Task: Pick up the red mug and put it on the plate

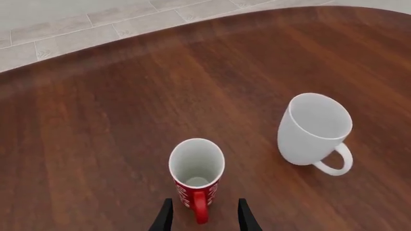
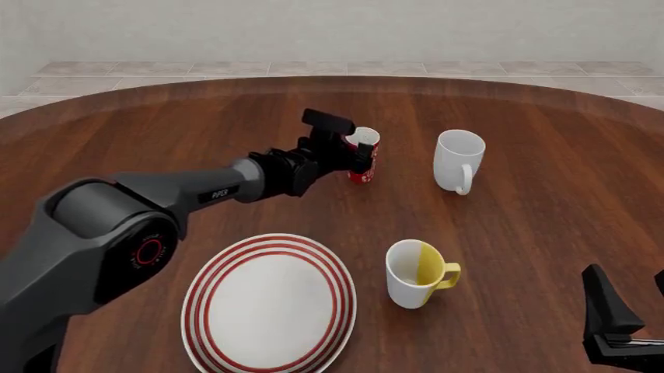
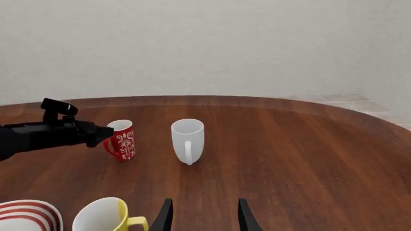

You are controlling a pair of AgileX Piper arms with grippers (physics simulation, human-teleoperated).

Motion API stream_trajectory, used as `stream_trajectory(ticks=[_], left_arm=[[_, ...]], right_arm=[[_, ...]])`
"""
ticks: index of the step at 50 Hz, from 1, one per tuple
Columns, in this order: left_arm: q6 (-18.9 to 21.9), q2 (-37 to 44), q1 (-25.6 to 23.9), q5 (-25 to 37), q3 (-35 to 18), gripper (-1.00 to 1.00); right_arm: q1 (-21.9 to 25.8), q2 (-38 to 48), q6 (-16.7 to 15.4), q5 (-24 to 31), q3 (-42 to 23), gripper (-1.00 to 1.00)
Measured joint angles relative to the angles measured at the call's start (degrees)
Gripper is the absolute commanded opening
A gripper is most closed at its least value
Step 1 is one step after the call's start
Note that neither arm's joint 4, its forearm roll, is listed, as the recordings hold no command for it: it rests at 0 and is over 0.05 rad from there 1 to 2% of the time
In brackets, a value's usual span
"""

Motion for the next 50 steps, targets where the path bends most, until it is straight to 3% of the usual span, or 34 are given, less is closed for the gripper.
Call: stream_trajectory(ticks=[50], left_arm=[[-0.04,4.91,-0.05,-0.56,-2.32,1.00]], right_arm=[[-0.01,2.42,-0.58,-1.91,0.00,1.00]])
